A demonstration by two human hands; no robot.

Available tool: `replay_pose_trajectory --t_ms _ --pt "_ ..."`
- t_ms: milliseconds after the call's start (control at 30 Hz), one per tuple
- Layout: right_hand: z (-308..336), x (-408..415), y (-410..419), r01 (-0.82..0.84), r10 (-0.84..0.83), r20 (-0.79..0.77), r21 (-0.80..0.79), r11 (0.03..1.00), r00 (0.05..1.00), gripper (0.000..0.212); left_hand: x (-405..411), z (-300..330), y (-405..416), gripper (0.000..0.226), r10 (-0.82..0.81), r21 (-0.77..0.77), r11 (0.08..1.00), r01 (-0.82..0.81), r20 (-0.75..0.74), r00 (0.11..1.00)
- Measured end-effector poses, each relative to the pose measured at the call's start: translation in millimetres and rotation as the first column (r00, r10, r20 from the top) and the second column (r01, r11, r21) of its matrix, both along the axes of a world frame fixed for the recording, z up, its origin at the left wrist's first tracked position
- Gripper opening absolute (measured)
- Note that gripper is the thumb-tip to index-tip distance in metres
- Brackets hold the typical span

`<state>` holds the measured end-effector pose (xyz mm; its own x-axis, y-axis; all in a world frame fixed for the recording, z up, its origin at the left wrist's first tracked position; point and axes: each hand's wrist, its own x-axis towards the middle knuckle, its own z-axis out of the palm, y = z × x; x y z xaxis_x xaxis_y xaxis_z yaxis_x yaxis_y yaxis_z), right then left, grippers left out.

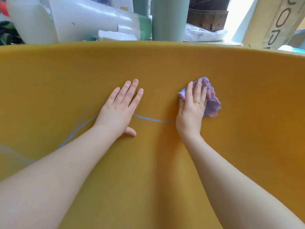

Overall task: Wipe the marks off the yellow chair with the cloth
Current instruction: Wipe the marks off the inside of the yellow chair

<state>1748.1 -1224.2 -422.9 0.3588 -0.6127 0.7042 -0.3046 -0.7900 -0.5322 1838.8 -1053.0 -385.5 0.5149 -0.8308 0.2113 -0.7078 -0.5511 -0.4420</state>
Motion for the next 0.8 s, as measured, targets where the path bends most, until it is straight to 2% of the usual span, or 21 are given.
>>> replay_pose_trajectory --t_ms 67,133,233,300,333,400,467,600,700,800 --pt "-22.6 2.6 10.8 -0.050 0.038 -0.095 -0.124 0.991 0.995 0.044 3.8 -2.5 1.2 0.133 -0.031 -0.036 0.999 0.031 -0.003 1.000" --pt "-44.2 -11.8 16.9 -0.195 0.130 -0.248 -0.259 0.946 0.960 0.043 5.3 -3.7 2.0 0.133 -0.043 -0.048 0.998 0.043 -0.002 0.999" --pt "-70.1 -47.5 22.0 -0.475 0.260 -0.523 -0.332 0.815 0.811 0.042 5.0 -3.0 1.2 0.133 -0.043 -0.046 0.998 0.042 -0.009 0.999" --pt "-76.4 -60.6 18.9 -0.555 0.238 -0.635 -0.362 0.749 0.735 0.048 3.5 -2.9 0.3 0.134 -0.023 -0.034 0.999 0.022 -0.018 1.000" --pt "-76.4 -61.5 14.3 -0.557 0.191 -0.659 -0.405 0.725 0.728 0.054 1.7 -2.5 -0.2 0.133 -0.014 -0.030 0.999 0.013 -0.017 1.000" --pt "-70.4 -54.4 3.9 -0.480 0.063 -0.635 -0.511 0.713 0.770 0.060 -0.4 -1.4 -1.3 0.131 0.000 -0.021 1.000 -0.001 -0.010 1.000" --pt "-59.9 -40.9 -5.4 -0.354 -0.028 -0.547 -0.578 0.735 0.836 0.057 -0.9 -0.5 -1.6 0.130 0.009 -0.016 1.000 -0.009 -0.016 1.000" --pt "-21.2 -9.6 -25.4 -0.183 -0.094 -0.370 -0.645 0.742 0.924 0.050 2.6 -2.3 -1.2 0.135 0.007 -0.022 1.000 -0.007 -0.017 1.000" --pt "24.0 16.5 -36.6 -0.031 -0.123 -0.215 -0.598 0.801 0.969 0.050 5.8 -4.6 -2.5 0.134 0.027 -0.010 1.000 -0.027 -0.029 0.999" --pt "37.2 28.1 -32.2 -0.013 -0.091 -0.180 -0.507 0.862 0.979 0.053 8.1 -5.7 -3.6 0.134 0.029 -0.015 0.999 -0.030 -0.055 0.998"
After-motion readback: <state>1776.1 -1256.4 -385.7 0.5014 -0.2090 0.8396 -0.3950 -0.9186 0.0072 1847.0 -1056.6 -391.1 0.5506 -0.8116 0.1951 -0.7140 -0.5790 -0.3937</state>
